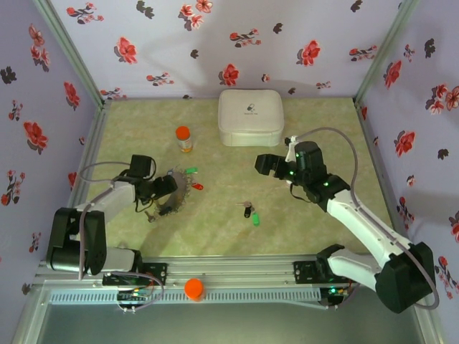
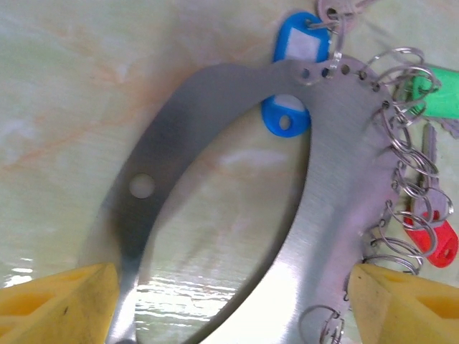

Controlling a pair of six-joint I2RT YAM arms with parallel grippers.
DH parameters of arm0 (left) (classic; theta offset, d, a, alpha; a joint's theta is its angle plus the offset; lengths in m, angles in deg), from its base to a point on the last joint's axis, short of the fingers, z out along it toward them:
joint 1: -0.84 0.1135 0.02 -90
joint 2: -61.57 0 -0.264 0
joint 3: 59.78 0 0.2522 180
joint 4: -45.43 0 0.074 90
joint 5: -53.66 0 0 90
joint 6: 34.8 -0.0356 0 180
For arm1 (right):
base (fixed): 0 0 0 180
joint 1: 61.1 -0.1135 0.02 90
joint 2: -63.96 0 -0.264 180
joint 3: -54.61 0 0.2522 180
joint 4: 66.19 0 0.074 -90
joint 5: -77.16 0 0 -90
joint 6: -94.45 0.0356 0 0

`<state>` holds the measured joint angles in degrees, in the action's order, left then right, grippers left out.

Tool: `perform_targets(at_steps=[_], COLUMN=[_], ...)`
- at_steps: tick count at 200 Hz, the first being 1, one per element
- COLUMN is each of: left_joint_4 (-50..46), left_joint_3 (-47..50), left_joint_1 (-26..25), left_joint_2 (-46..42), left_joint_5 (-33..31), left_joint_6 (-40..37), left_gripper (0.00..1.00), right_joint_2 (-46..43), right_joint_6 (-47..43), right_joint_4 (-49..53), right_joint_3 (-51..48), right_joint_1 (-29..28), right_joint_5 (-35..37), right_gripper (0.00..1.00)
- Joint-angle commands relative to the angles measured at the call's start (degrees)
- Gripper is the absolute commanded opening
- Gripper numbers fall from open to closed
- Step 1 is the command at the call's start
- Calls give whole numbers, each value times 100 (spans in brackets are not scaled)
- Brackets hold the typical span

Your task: Put the keys on the keyring

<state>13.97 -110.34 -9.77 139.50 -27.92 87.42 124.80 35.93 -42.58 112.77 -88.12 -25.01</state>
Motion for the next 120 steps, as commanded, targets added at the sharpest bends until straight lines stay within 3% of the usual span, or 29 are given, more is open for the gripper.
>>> perform_targets(at_steps=[1, 66, 120], left_joint_4=[35, -10, -1502], left_joint_3=[97, 212, -312], left_joint_1=[-130, -1020, -1580], left_joint_2=[-32, -303, -1143], left_joint_5=[148, 127, -1121], left_joint_6=[37, 456, 387], left_gripper=[83, 82, 83], right_joint_2=[-224, -158, 268], right_joint_6=[-149, -153, -183], right_joint_4=[61, 110, 33], right_joint_3=[-76, 26, 130], right_joint_1=[-40, -105, -255], right_joint_5=[232, 103, 82], right_gripper=[94, 92, 92])
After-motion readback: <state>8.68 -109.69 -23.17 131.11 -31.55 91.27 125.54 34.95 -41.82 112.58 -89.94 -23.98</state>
